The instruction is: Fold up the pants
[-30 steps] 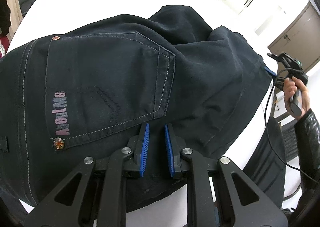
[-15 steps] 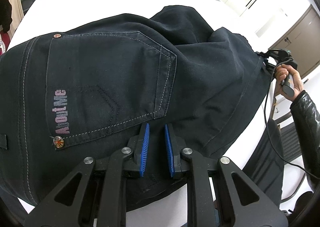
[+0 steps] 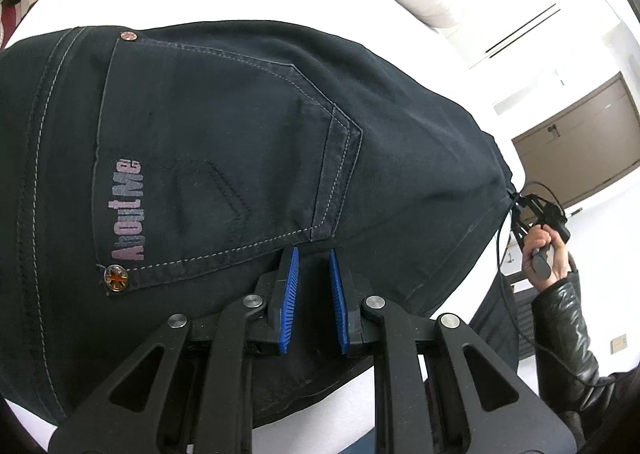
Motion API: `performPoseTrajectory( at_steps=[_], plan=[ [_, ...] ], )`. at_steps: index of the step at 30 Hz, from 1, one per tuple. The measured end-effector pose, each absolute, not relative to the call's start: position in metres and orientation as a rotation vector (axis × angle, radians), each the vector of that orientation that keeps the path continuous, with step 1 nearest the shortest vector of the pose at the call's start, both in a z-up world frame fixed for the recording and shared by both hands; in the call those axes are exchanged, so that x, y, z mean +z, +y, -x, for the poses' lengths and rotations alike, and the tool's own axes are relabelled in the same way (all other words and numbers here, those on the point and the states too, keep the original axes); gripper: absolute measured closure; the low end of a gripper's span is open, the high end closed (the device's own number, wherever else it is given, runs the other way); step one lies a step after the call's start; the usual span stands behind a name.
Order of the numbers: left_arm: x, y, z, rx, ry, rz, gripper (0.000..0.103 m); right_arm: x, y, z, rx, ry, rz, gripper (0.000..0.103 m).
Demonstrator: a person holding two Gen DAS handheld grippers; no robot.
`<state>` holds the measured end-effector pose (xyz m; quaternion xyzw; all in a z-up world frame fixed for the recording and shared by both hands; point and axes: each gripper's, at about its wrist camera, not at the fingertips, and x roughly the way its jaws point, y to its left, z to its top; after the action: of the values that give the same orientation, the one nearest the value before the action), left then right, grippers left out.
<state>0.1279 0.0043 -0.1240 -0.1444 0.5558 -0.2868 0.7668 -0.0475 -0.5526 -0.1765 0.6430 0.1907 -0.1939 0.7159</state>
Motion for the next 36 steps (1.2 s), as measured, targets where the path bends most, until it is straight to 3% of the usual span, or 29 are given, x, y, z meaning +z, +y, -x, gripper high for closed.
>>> performPoseTrajectory(
  at_steps=[1, 3, 5, 7, 9, 16, 19, 21, 22, 28, 36],
  plan=[
    [-0.124, 0.005, -0.128, -0.624, 1.208, 0.315, 0.087, -0.173, -0.554, 0.045, -0.422, 0.430, -1.411, 0.087],
    [-0.126, 0.009, -0.128, -0.627, 1.208, 0.316, 0.087, -0.163, -0.557, 0.040, -0.416, 0.430, -1.374, 0.068],
    [-0.127, 0.011, -0.128, -0.631, 1.209, 0.314, 0.087, -0.156, -0.558, 0.032, -0.429, 0.458, -1.322, 0.067],
    [-0.127, 0.012, -0.127, -0.632, 1.206, 0.294, 0.087, -0.155, -0.562, 0.026, -0.454, 0.508, -1.281, 0.074],
    [-0.126, 0.012, -0.125, -0.631, 1.205, 0.273, 0.087, -0.159, -0.564, 0.028, -0.495, 0.531, -1.284, 0.098],
    [-0.116, 0.025, -0.119, -0.623, 1.197, 0.261, 0.087, -0.159, -0.567, 0.033, -0.500, 0.548, -1.274, 0.098],
    [-0.114, 0.032, -0.115, -0.620, 1.190, 0.264, 0.087, -0.143, -0.562, 0.044, -0.555, 0.548, -1.238, 0.085],
    [-0.113, 0.034, -0.110, -0.617, 1.180, 0.259, 0.087, -0.127, -0.550, 0.051, -0.580, 0.563, -1.186, 0.063],
    [-0.112, 0.035, -0.109, -0.614, 1.178, 0.260, 0.087, -0.120, -0.539, 0.053, -0.560, 0.571, -1.175, 0.060],
    [-0.109, 0.030, -0.100, -0.617, 1.167, 0.260, 0.087, -0.096, -0.397, 0.024, 0.060, 0.757, -1.136, 0.060],
    [-0.094, 0.044, -0.087, -0.559, 1.134, 0.274, 0.087, -0.122, -0.235, -0.028, 0.487, 1.039, -1.154, 0.060]
  ],
)
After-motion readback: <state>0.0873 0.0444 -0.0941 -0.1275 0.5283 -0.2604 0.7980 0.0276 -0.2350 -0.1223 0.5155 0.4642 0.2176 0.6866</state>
